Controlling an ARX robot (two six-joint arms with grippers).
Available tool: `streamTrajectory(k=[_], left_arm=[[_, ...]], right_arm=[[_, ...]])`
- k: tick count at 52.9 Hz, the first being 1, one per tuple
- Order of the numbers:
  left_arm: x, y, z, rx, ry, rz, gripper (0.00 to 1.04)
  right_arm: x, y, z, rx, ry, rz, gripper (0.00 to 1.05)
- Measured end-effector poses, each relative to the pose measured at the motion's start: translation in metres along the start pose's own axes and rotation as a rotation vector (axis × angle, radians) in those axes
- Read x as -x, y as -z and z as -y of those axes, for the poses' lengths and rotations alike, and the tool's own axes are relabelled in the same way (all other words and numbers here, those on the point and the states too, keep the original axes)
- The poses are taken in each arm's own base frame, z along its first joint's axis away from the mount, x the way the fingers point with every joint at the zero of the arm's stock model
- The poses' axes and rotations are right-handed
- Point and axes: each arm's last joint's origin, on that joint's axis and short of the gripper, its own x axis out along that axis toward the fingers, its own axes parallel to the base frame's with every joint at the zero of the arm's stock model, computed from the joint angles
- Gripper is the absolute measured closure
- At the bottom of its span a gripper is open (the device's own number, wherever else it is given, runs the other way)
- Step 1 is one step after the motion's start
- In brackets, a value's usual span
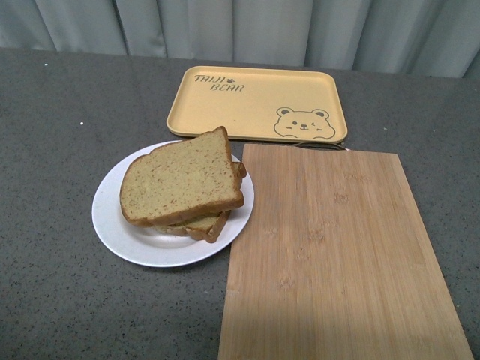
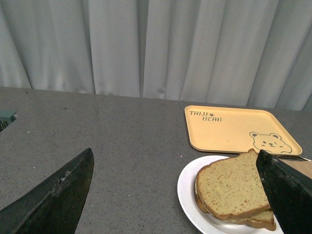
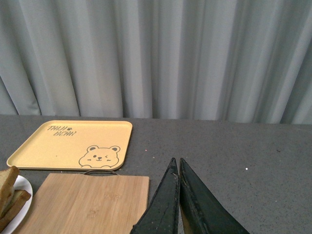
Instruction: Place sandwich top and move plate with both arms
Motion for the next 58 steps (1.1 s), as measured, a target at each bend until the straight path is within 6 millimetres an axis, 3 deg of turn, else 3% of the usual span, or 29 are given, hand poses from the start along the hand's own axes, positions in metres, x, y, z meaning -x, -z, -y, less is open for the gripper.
streamTrajectory(k=[30,38,47,52,58], left_arm=[[0.0,0.0,0.0,0.0,0.0,0.0,0.07],[0.0,0.0,0.0,0.0,0.0,0.0,0.07],[0.0,0.0,0.0,0.0,0.003,-0.002,0.07],[-0.004,0.004,0.001,0.138,0.095,-0.23,0.07],[-0.019,0.01,0.003,0.331,0.091,-0.382,0.07]], right_arm=[[0.016,0.003,0.0,0.002,-0.001,-0.007,1.03],[0.016,0.003,0.0,0.001,-0.001,-0.007,0.69],[0.016,0.003,0.0,0.002,-0.001,-0.007,0.43],[0.016,0.003,0.0,0.002,-0.001,-0.007,0.27],[0.016,0.003,0.0,0.001,0.0,-0.007,0.09]])
